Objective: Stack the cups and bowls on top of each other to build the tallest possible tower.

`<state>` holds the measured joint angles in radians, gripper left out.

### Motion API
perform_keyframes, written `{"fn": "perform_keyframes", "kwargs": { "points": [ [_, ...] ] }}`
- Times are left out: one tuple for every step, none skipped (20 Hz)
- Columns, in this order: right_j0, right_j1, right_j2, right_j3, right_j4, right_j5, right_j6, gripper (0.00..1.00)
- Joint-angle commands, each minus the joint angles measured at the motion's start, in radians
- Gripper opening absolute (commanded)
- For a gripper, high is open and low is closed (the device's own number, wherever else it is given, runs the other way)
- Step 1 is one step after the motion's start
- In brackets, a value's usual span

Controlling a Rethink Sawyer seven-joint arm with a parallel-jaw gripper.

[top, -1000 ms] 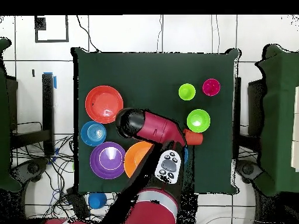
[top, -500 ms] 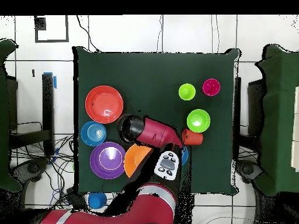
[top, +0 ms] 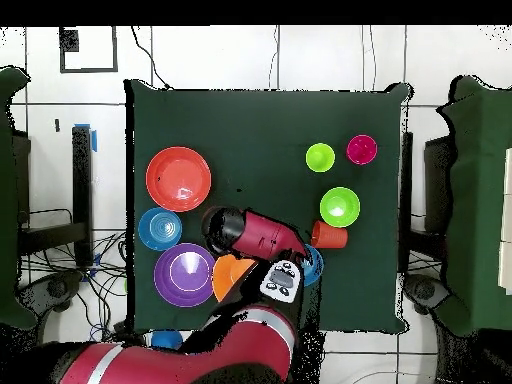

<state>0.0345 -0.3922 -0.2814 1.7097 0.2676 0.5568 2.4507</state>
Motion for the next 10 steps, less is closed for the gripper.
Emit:
{"fn": "perform_keyframes", "kwargs": {
  "points": [
    [0.001, 0.074, 0.077, 0.006, 0.005, -0.099, 0.126, 1.00],
    [0.002, 0.076, 0.072, -0.003, -0.008, -0.101, 0.112, 1.00],
    [0.001, 0.078, 0.069, -0.010, -0.013, -0.094, 0.099, 0.00],
    [-0.002, 0.077, 0.071, -0.011, -0.013, -0.092, 0.096, 0.00],
    [-0.005, 0.076, 0.073, -0.012, -0.012, -0.091, 0.093, 0.00],
    [-0.008, 0.075, 0.075, -0.013, -0.011, -0.089, 0.091, 0.00],
    [-0.007, 0.067, 0.074, -0.009, 0.003, -0.076, 0.106, 0.00],
    [-0.015, 0.059, 0.084, 0.002, 0.012, -0.112, 0.113, 0.00],
    [0.001, 0.051, 0.064, -0.002, 0.010, -0.111, 0.127, 0.00],
    [-0.002, 0.032, 0.067, 0.005, 0.011, -0.112, 0.123, 0.00]
  ]
}}
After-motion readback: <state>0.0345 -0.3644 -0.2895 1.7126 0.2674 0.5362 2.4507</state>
